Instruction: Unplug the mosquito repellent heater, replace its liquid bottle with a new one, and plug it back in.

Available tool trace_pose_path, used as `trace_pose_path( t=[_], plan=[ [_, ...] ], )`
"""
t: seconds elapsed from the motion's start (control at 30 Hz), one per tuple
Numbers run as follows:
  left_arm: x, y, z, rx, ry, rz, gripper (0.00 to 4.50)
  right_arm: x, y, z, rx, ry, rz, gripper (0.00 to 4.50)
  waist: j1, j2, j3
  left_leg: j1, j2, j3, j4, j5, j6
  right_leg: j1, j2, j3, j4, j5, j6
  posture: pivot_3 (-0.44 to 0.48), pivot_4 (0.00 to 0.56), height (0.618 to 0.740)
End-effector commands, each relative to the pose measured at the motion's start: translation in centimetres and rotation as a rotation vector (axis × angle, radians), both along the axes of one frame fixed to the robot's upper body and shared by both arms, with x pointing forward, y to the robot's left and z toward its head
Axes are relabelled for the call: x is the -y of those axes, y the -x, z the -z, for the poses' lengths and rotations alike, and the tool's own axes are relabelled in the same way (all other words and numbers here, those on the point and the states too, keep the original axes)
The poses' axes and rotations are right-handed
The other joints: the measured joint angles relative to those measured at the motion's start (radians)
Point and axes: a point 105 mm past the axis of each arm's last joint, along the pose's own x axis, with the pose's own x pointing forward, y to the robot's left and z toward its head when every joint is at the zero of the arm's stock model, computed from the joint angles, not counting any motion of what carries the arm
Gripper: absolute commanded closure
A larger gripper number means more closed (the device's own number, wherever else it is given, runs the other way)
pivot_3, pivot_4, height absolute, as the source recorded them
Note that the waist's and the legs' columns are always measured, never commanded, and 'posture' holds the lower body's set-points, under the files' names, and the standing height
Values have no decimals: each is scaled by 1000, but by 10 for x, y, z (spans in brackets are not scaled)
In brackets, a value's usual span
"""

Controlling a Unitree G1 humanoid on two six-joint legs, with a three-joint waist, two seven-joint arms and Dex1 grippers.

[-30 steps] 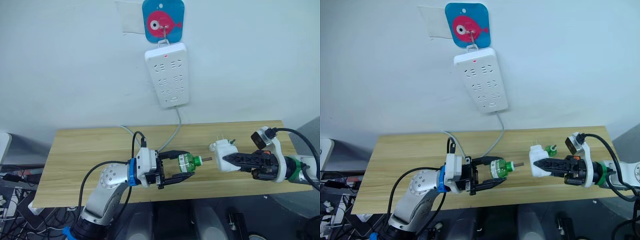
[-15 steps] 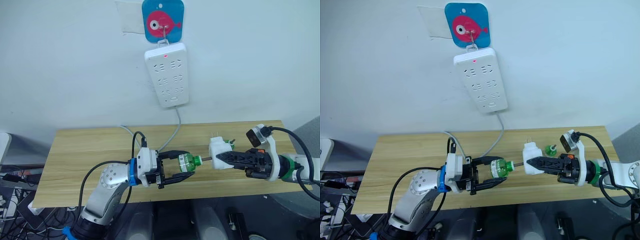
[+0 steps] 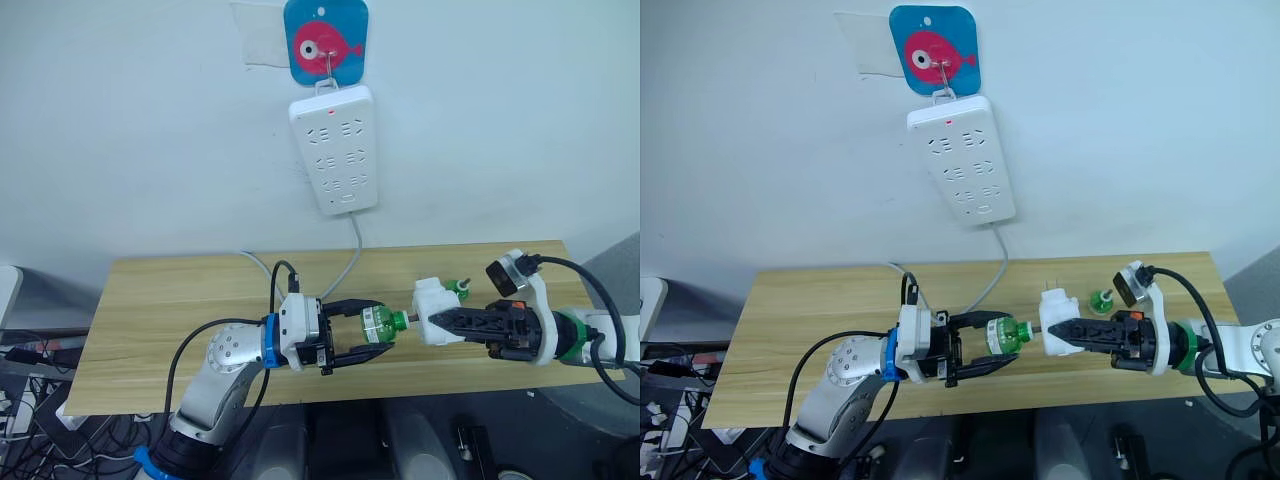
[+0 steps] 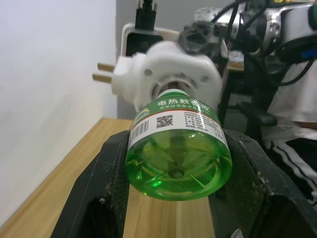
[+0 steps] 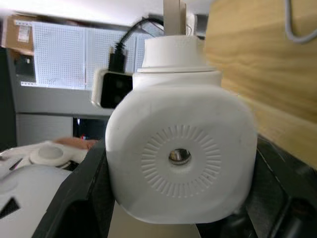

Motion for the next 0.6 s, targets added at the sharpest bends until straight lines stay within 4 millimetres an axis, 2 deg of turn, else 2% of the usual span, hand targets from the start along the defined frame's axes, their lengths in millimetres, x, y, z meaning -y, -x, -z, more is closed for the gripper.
trace_pose_path(
  t=[0.03,0.4,0.6],
  plan=[
    [0,4,-5,34,14,10,2244,-3,6,-10,17,-33,-48,1499,0,0,0,0,0,0,0,0,0,0,0,0,0,0,0,-92,314,740],
    [7,8,-8,38,25,42,2244,-8,-1,-9,32,-39,-21,1499,0,0,0,0,0,0,0,0,0,0,0,0,0,0,0,-93,312,740],
    [3,9,-5,34,12,46,2244,-4,-7,-11,31,-33,-2,1499,0,0,0,-1,0,-1,0,0,0,0,0,0,-1,0,0,-96,310,740]
  ],
)
